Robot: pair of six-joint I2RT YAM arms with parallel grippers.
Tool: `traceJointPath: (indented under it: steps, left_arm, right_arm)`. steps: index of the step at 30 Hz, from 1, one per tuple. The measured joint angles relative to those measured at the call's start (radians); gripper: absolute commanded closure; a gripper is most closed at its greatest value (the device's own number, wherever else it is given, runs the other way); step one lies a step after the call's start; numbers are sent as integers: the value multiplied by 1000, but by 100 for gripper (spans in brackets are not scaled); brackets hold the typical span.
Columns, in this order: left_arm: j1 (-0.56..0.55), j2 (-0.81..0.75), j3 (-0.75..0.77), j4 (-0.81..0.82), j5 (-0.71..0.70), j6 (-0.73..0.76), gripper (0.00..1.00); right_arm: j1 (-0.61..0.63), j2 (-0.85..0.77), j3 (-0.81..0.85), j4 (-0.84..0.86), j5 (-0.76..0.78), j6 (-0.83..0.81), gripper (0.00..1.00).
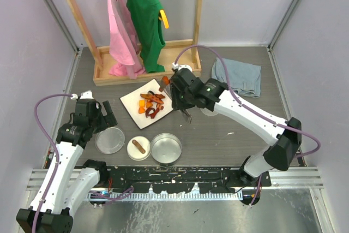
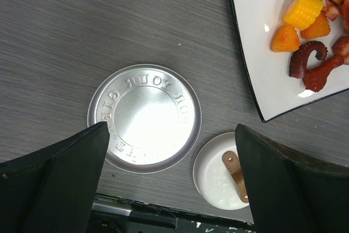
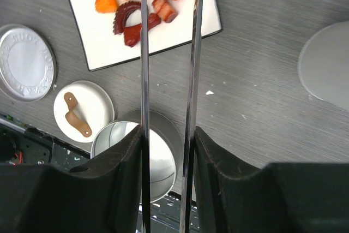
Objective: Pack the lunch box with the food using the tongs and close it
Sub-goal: Pick up the fake food from the plate, then place the fake food in the packing box.
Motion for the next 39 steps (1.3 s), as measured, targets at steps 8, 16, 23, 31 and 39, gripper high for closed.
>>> traceJointPath:
  steps: [8,16,23,31,39]
  left_arm:
    - [0,0,0,0,0,0,0]
    - [0,0,0,0,0,0,0]
    - [0,0,0,0,0,0,0]
    - [0,1,0,0,0,0,0]
    - [0,2,0,0,1,0,0]
  right_arm:
    - [-42,-98,0,-91,71,-23,64]
    - [-59,-151,2,-225,136,-63,64]
    - [-100,-234,26,-338,201,-88,63]
    - [-164,-305,35,-444,253,-110,62]
    - [-169,-326,35,-523,260,-113,62]
